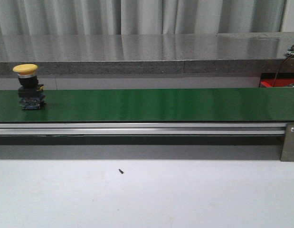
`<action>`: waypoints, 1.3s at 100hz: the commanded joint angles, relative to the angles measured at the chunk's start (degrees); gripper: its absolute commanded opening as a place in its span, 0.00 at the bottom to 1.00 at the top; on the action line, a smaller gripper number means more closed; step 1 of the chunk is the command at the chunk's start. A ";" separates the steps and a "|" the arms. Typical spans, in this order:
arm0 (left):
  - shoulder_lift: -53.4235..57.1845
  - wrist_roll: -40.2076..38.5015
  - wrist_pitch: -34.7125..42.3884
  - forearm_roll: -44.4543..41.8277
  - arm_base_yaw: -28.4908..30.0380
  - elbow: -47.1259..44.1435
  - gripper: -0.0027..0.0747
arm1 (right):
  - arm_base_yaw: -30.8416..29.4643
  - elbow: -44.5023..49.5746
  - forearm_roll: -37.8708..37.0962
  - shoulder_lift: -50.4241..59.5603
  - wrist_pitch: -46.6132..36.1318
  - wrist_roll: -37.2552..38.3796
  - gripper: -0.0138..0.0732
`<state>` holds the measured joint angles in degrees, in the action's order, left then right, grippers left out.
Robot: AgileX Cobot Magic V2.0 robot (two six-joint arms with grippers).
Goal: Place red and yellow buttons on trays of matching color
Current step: 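Release the yellow button on the conveyor and raise the left gripper, then grasp a second yellow push-button with the left gripper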
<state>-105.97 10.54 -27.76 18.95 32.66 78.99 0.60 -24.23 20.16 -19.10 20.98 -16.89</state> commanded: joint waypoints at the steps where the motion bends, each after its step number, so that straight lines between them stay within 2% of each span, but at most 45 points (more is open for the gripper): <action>1: 6.88 0.02 1.79 0.49 -1.28 -0.08 0.23 | 0.08 -1.44 0.49 -0.18 -4.04 -0.52 0.08; 33: 16.45 0.80 1.79 0.36 -8.92 -8.31 0.23 | 0.08 -1.44 0.49 -0.18 -4.04 -0.52 0.08; 61: 16.17 0.83 2.85 -0.64 -15.71 -10.45 0.23 | 0.08 -1.44 0.49 -0.18 -4.04 -0.52 0.08; 88: 12.61 0.83 2.63 -0.64 -17.29 -10.45 0.24 | 0.08 -1.44 0.49 -0.18 -4.04 -0.52 0.08; 93: 12.62 0.83 2.63 -0.64 -17.29 -10.45 0.28 | 0.08 -1.44 0.49 -0.18 -4.04 -0.52 0.08; 97: 12.62 0.83 2.63 -0.64 -17.29 -10.45 0.35 | 0.08 -1.44 0.49 -0.18 -4.04 -0.52 0.08; 107: 12.73 0.93 1.58 -0.22 -17.33 -9.94 0.62 | 0.08 -1.44 0.49 -0.18 -4.04 -0.52 0.08; 108: 12.73 1.07 1.39 -0.22 -17.44 -9.94 0.68 | 0.08 -1.44 0.49 -0.18 -4.04 -0.52 0.08; 115: 13.23 1.52 0.27 -0.14 -18.02 -9.42 0.81 | 0.08 -1.44 0.49 -0.18 -4.04 -0.52 0.08; 121: 14.02 2.96 -0.72 -0.14 -19.04 -9.29 0.86 | 0.08 -1.44 0.49 -0.18 -4.04 -0.52 0.08; 130: 16.01 2.96 -1.96 0.00 -20.04 -9.29 0.83 | 0.08 -1.44 0.49 -0.18 -4.04 -0.52 0.08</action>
<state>-94.48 12.92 -30.83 17.68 13.85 67.63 0.60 -24.23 20.16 -19.10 20.98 -16.89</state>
